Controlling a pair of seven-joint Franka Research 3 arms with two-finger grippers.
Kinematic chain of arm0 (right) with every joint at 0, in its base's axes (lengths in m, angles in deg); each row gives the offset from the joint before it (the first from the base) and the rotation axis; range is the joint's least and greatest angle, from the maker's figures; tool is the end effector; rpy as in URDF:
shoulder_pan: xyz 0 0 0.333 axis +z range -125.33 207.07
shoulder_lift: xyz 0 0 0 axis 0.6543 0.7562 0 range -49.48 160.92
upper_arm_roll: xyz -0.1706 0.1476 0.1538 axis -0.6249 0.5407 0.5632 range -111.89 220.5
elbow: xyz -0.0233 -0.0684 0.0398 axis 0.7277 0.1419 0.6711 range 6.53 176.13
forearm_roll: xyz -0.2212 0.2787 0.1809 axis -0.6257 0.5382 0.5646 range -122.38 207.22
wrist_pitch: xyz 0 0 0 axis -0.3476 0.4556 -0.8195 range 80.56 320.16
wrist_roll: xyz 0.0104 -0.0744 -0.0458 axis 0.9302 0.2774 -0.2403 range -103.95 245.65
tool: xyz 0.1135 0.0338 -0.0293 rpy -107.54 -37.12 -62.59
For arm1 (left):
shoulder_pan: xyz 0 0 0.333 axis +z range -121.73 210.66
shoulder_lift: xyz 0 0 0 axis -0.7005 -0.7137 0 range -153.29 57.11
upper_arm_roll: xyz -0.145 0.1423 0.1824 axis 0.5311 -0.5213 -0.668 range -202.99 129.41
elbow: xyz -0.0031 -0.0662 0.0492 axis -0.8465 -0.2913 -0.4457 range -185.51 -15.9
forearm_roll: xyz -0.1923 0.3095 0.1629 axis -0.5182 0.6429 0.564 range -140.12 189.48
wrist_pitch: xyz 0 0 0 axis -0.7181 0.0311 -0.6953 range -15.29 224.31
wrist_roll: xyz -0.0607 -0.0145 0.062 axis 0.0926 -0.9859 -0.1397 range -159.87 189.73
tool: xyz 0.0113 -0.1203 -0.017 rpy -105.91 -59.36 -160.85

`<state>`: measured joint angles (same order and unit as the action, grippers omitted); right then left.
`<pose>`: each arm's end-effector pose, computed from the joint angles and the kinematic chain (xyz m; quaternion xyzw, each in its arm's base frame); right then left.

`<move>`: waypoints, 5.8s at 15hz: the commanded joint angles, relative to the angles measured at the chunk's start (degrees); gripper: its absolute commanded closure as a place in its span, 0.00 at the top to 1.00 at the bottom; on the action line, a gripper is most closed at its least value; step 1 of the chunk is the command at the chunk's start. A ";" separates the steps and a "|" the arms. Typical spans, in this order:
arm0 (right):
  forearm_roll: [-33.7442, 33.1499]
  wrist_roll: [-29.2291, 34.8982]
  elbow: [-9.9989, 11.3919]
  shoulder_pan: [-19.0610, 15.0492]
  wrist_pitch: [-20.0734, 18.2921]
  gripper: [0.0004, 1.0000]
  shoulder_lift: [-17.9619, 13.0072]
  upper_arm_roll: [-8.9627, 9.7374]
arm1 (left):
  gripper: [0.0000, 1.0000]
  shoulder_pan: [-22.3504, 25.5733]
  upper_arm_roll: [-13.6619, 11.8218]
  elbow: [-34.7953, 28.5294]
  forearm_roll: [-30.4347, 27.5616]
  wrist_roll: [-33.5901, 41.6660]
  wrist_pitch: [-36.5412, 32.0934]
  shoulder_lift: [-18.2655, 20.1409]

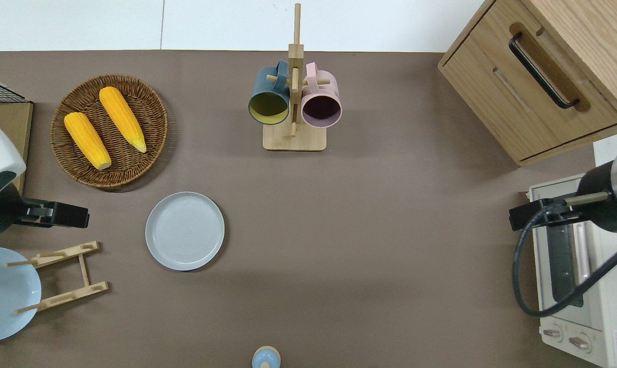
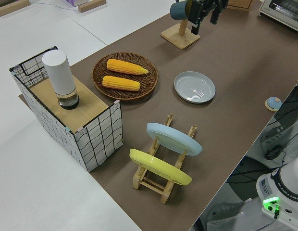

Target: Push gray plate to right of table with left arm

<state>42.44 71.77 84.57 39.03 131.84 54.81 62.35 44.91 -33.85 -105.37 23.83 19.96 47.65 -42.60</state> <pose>0.5262 0.0578 0.5989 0.9969 0.0459 -0.0640 0.0049 0.5294 -0.0260 0.5647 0.9976 -0.0655 -0.0221 0.0054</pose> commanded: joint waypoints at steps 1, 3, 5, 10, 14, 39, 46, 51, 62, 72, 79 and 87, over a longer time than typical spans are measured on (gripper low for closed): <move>0.25 0.66 -0.53 -1.07 -0.89 0.98 -0.14 0.92 | 0.99 -0.36 0.22 0.45 0.67 0.24 0.28 0.22; 0.25 0.75 -0.53 -1.07 -0.89 0.98 -0.14 0.92 | 1.00 -0.36 0.23 0.45 0.68 0.24 0.28 0.22; 0.25 0.75 -0.53 -1.15 -0.89 0.98 -0.14 0.92 | 0.99 -0.36 0.23 0.45 0.68 0.24 0.28 0.22; 0.25 0.75 -0.53 -1.15 -0.89 0.98 -0.14 0.92 | 1.00 -0.28 0.14 0.27 0.68 0.24 0.28 0.22; 0.25 0.66 -0.53 -1.07 -0.89 0.98 -0.14 0.92 | 1.00 -0.28 0.14 -0.34 0.68 0.24 0.28 0.75; 0.25 0.66 -0.53 -1.07 -0.89 0.98 -0.14 0.92 | 1.00 -0.01 0.14 -22.83 -0.11 -0.73 17.84 6.38; 0.25 0.75 -0.53 -1.15 -0.89 0.98 -0.14 0.92 | 1.00 0.25 -0.04 -29.69 -0.64 -0.90 26.81 6.38; 0.25 0.75 -0.53 -1.15 -0.89 0.98 -0.14 0.92 | 1.00 -0.27 -0.04 -33.56 -0.64 -5.21 32.53 6.38; 0.25 0.75 -0.53 -1.07 -0.89 0.98 -0.14 0.92 | 1.00 -0.45 -0.04 -41.56 -0.55 -4.60 43.61 4.36; 0.25 0.66 -0.53 -1.15 -0.89 0.98 -0.14 0.92 | 0.99 -1.07 0.32 -44.47 -0.55 -4.59 53.00 -2.49; 0.25 0.75 -0.53 -1.07 -0.89 0.98 -0.14 0.92 | 0.99 -0.80 0.32 -44.55 -0.55 -4.24 56.79 -5.49; 0.25 0.66 -0.53 -1.15 -0.89 0.98 -0.14 0.92 | 0.99 -0.80 0.32 -44.55 -0.55 -4.24 57.41 -6.37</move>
<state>42.44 71.77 84.57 39.03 131.84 54.81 62.35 44.72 -33.09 -149.09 23.54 15.44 103.13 -48.71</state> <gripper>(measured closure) 0.013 0.004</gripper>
